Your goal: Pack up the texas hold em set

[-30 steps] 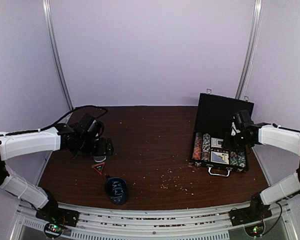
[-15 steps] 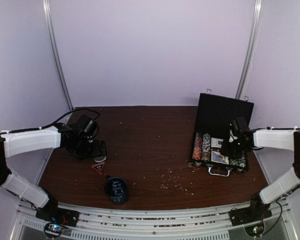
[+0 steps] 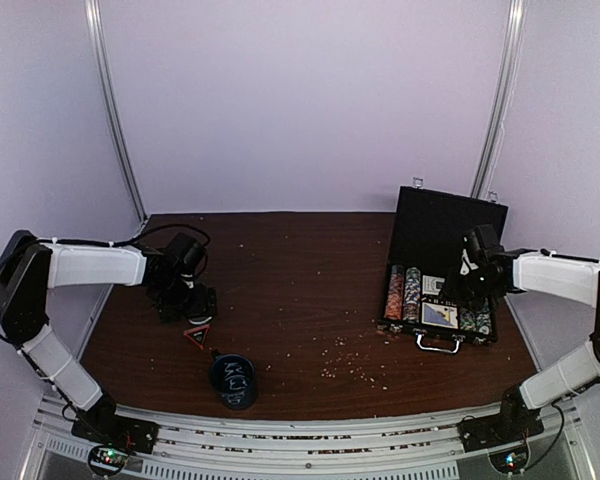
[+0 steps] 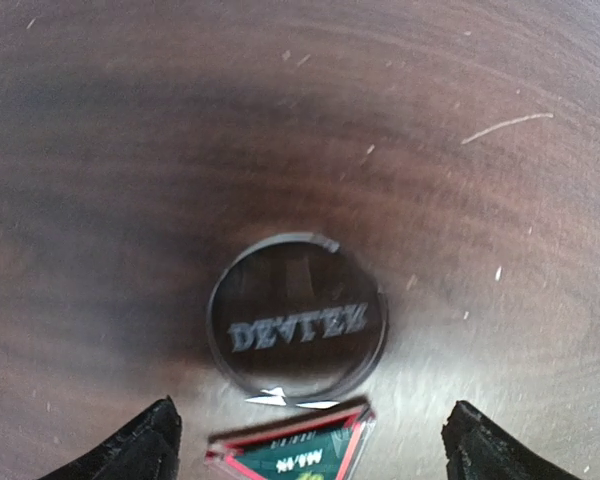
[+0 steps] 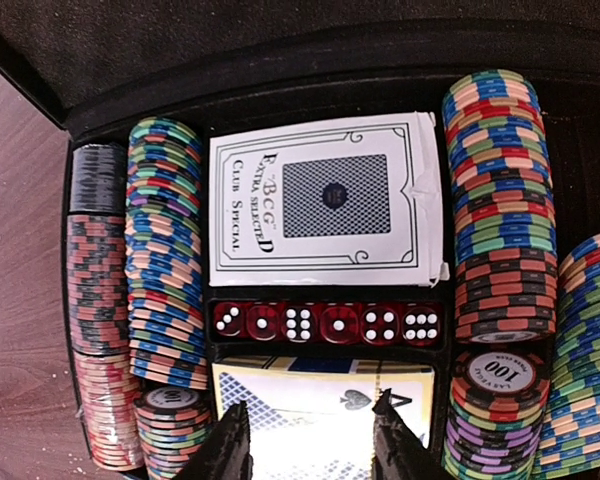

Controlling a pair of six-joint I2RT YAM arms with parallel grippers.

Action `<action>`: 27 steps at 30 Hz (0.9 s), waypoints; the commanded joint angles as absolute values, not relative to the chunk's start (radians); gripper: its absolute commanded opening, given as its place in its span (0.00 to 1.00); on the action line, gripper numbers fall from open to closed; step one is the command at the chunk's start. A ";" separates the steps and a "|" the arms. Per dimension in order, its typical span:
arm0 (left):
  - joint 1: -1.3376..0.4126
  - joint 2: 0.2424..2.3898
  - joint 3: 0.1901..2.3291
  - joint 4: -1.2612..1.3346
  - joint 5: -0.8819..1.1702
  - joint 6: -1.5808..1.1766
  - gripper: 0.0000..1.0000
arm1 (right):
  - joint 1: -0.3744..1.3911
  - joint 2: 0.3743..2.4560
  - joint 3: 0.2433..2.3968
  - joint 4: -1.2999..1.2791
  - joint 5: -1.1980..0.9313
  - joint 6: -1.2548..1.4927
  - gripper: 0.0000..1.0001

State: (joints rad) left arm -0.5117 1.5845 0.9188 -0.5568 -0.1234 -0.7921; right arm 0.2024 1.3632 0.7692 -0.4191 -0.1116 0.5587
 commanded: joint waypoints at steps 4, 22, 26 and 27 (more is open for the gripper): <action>-0.494 1.680 0.988 -0.521 -0.128 -0.714 0.91 | 0.202 1.330 0.829 -0.448 -0.129 0.589 0.40; -0.493 1.803 1.006 -0.484 -0.177 -0.649 0.70 | 0.202 1.325 0.852 -0.440 -0.157 0.612 0.41; -0.494 1.801 1.003 -0.471 -0.159 -0.644 0.61 | 0.202 1.329 0.864 -0.442 -0.178 0.607 0.41; -0.494 1.796 1.004 -0.466 -0.149 -0.642 0.59 | 0.202 1.331 0.867 -0.441 -0.189 0.611 0.41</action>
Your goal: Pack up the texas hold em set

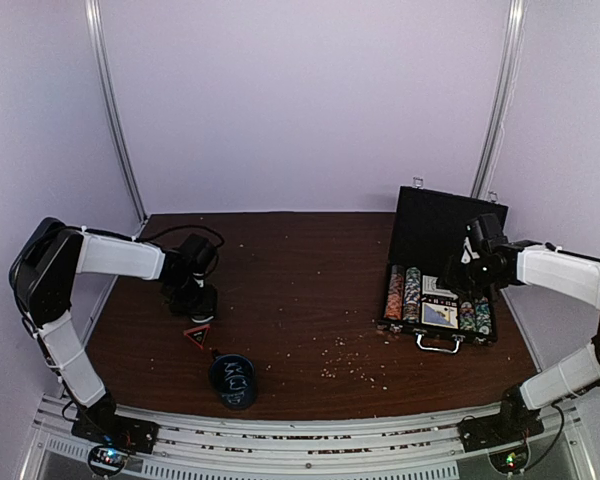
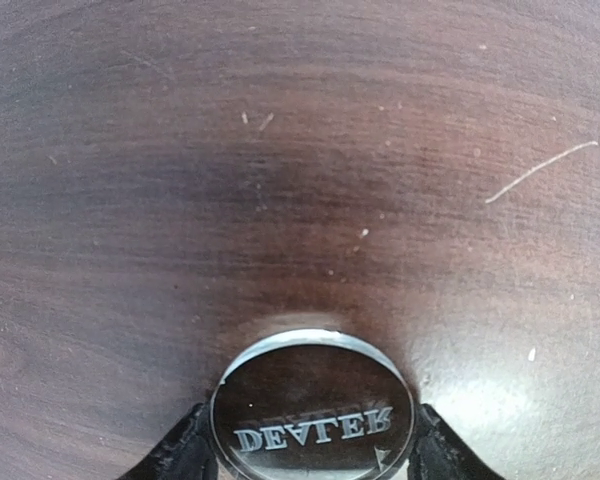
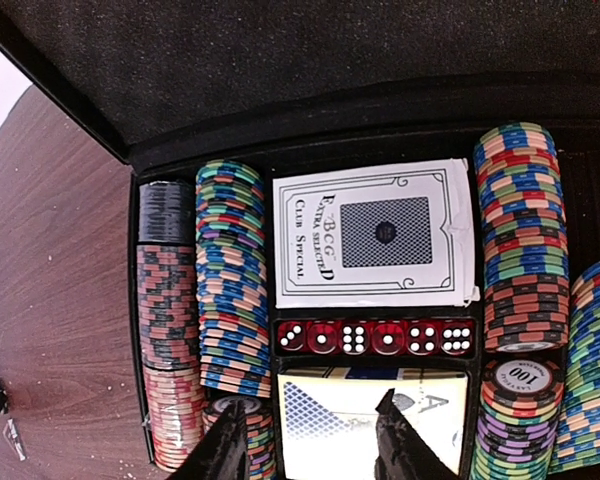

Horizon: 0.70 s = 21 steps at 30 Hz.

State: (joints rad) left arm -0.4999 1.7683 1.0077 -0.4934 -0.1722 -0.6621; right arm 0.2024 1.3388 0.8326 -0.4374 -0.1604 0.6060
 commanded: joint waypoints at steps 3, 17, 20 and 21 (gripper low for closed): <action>-0.504 1.777 1.011 -0.446 -0.114 -0.642 0.54 | 0.209 1.346 0.869 -0.414 -0.263 0.629 0.41; -0.860 1.833 1.332 -0.383 -0.003 -0.542 0.53 | 0.395 1.546 0.913 -0.189 -0.651 0.748 0.46; -0.928 1.868 1.404 -0.350 0.028 -0.514 0.52 | 0.418 1.570 0.919 -0.143 -0.722 0.770 0.52; -0.944 1.876 1.423 -0.343 0.036 -0.507 0.51 | 0.423 1.576 0.924 -0.135 -0.744 0.770 0.55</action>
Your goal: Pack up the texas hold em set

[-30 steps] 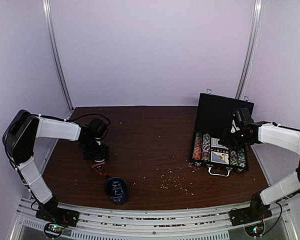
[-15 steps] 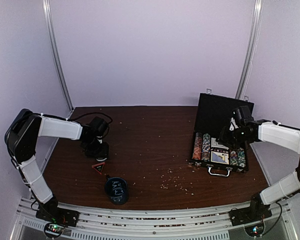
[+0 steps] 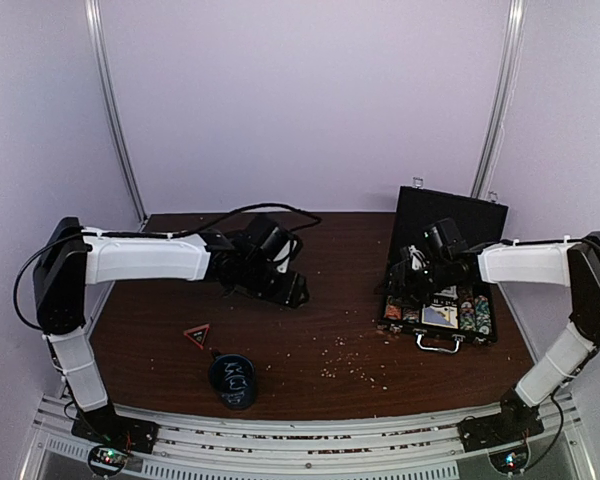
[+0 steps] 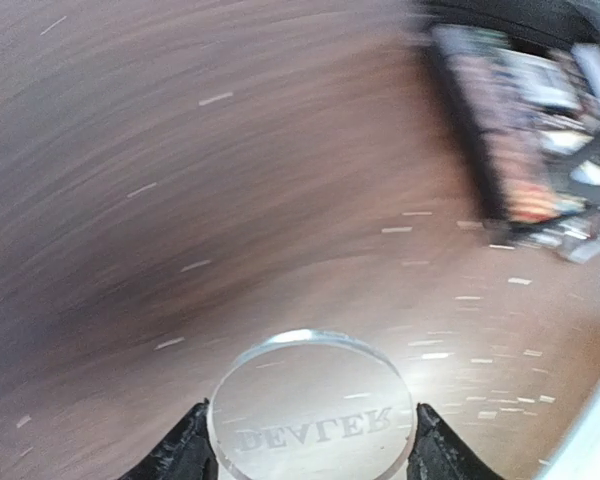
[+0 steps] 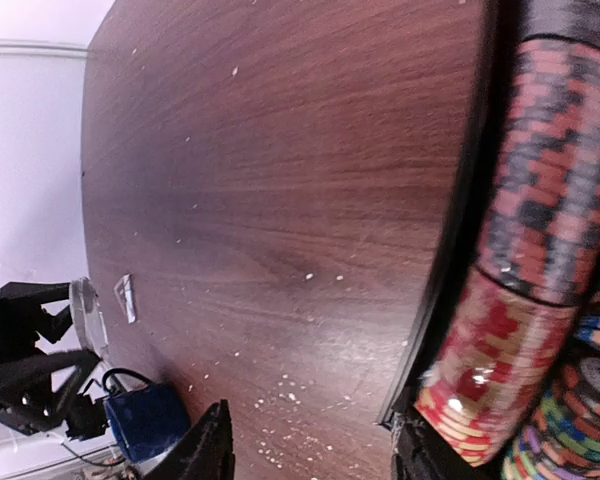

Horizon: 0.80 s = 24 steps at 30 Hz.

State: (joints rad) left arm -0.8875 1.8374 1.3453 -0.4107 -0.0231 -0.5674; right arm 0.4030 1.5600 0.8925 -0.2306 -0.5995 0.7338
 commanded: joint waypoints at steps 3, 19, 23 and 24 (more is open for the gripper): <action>-0.977 1.888 1.449 -0.308 0.062 -0.491 0.51 | 0.439 1.583 0.930 -0.119 -0.779 0.778 0.59; -1.037 1.921 1.473 -0.255 0.096 -0.469 0.50 | 0.538 1.621 0.921 0.061 -0.916 0.886 0.64; -1.039 1.928 1.486 -0.255 0.087 -0.463 0.49 | 0.574 1.670 0.964 -0.003 -0.926 0.846 0.58; -1.039 1.928 1.488 -0.255 0.084 -0.462 0.49 | 0.582 1.683 0.982 -0.024 -0.926 0.831 0.53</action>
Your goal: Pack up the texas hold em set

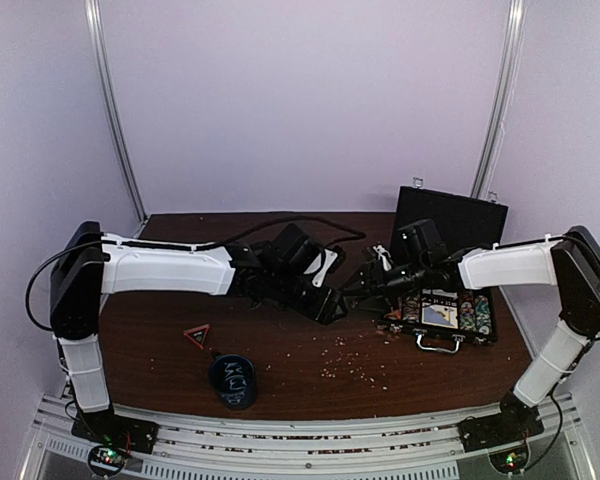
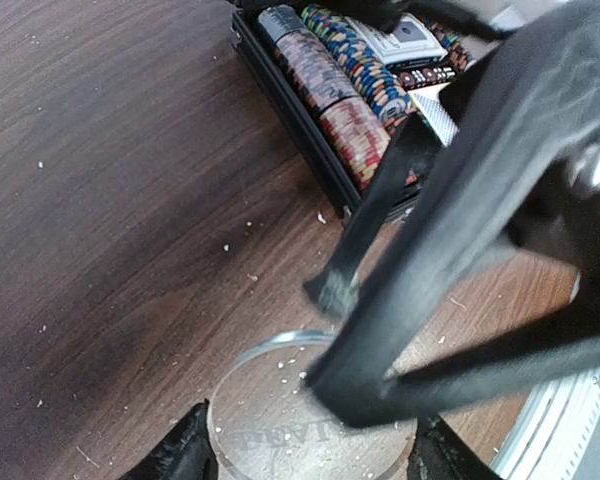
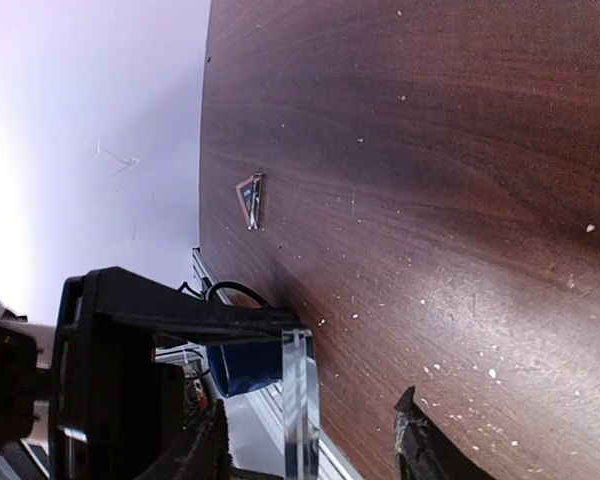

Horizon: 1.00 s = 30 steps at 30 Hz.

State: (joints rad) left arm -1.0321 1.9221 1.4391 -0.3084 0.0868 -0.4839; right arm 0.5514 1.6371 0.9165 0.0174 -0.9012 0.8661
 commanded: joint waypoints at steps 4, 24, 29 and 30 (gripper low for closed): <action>-1.039 1.927 1.488 -0.256 0.075 -0.460 0.49 | 0.607 1.705 1.020 -0.027 -0.937 0.825 0.32; -0.898 1.520 1.052 -0.400 -0.214 -0.812 0.91 | 0.155 1.450 0.883 -0.175 -0.455 0.722 0.00; -0.737 1.366 0.869 -0.433 -0.121 -0.921 0.91 | 0.028 1.487 0.891 -0.177 -0.474 0.674 0.00; -0.709 1.338 0.841 -0.432 -0.109 -0.931 0.91 | 0.022 1.509 0.907 -0.189 -0.482 0.662 0.00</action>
State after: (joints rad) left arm -0.8024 1.4326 0.9375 -0.3969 -0.1604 -0.8124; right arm 0.0486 1.4658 0.8909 -0.1680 -0.4984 0.7216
